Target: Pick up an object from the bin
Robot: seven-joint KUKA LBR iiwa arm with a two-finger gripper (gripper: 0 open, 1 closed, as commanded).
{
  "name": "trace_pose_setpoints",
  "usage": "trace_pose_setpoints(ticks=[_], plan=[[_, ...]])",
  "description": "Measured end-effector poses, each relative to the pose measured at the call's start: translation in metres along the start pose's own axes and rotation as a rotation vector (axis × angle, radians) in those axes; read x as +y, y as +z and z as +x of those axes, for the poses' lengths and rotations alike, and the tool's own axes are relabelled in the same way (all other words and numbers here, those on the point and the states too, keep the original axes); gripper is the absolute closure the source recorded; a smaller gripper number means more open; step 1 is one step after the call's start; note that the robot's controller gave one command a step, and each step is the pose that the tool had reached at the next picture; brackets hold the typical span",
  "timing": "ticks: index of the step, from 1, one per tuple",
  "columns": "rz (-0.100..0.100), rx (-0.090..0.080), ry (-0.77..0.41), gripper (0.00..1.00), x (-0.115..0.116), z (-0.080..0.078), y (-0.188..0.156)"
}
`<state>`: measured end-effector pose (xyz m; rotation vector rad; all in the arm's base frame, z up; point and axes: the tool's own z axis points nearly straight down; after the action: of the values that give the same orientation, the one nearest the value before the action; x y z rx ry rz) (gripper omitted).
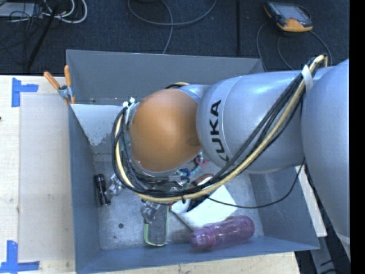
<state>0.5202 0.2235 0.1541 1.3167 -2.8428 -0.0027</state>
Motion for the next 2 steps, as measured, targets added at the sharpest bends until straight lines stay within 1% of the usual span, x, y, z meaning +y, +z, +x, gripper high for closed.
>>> trace_pose_setpoints(ticks=[1,2], plan=[[0.011,-0.022,0.047,0.00,-0.001,0.002,0.004],[-0.001,-0.003,-0.088,0.00,-0.039,0.032,0.014]])
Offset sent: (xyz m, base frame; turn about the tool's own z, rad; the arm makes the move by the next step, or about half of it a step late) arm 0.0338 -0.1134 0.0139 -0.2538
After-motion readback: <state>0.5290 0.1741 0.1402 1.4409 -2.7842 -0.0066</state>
